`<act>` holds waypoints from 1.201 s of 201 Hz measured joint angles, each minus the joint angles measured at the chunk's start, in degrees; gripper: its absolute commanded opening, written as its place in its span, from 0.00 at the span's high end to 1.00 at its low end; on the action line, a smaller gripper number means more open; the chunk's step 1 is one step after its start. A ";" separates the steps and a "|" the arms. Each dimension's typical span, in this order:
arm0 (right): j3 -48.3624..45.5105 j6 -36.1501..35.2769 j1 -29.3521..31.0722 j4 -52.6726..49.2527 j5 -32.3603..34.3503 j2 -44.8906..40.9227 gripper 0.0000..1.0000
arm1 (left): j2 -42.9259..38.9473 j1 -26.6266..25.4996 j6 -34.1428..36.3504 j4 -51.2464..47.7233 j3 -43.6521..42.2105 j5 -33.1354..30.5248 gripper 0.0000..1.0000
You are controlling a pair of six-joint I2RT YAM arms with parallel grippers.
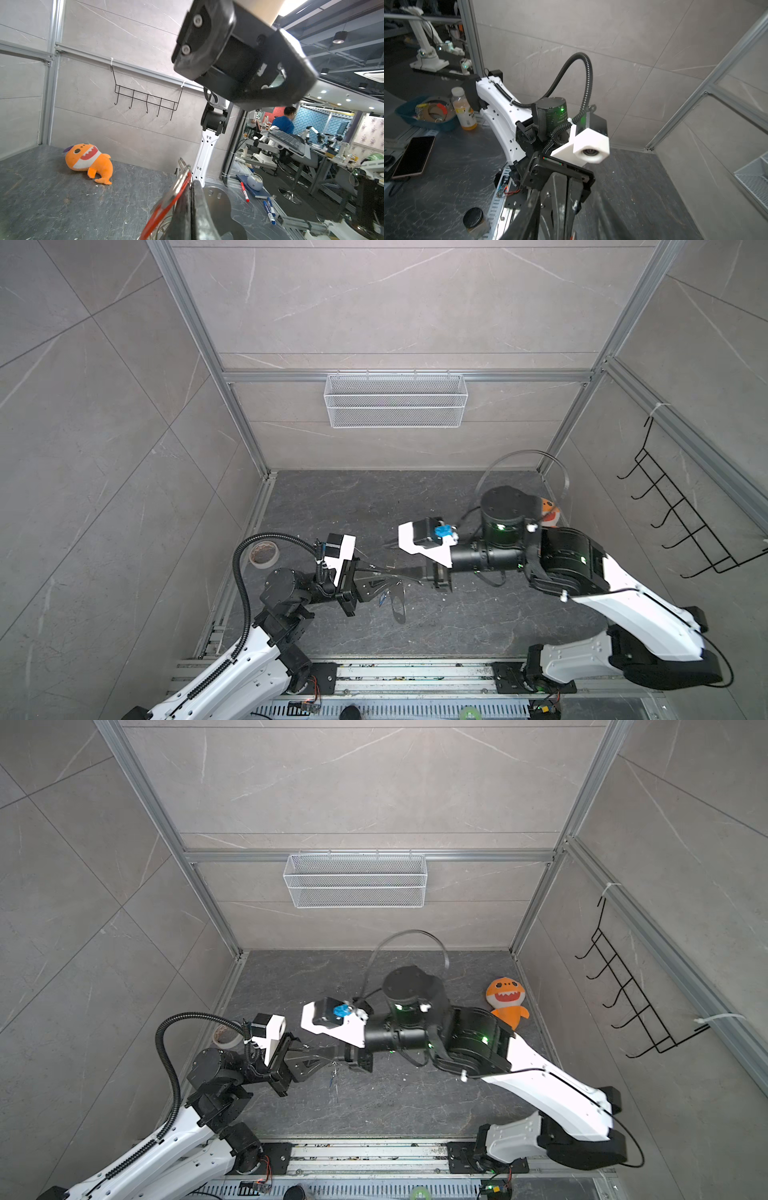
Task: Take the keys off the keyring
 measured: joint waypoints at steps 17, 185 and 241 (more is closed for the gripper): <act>-7.61 1.60 0.07 4.20 2.38 -6.54 0.55 | -0.81 -0.02 0.76 -1.51 0.00 -0.74 1.00; -25.66 13.97 -10.80 12.83 -13.46 -9.14 0.65 | -2.97 -0.02 2.49 -5.16 0.00 -1.60 1.00; -25.55 14.14 -10.80 12.81 -17.92 -6.49 0.65 | -2.95 -0.02 2.60 -5.14 0.00 -1.57 1.00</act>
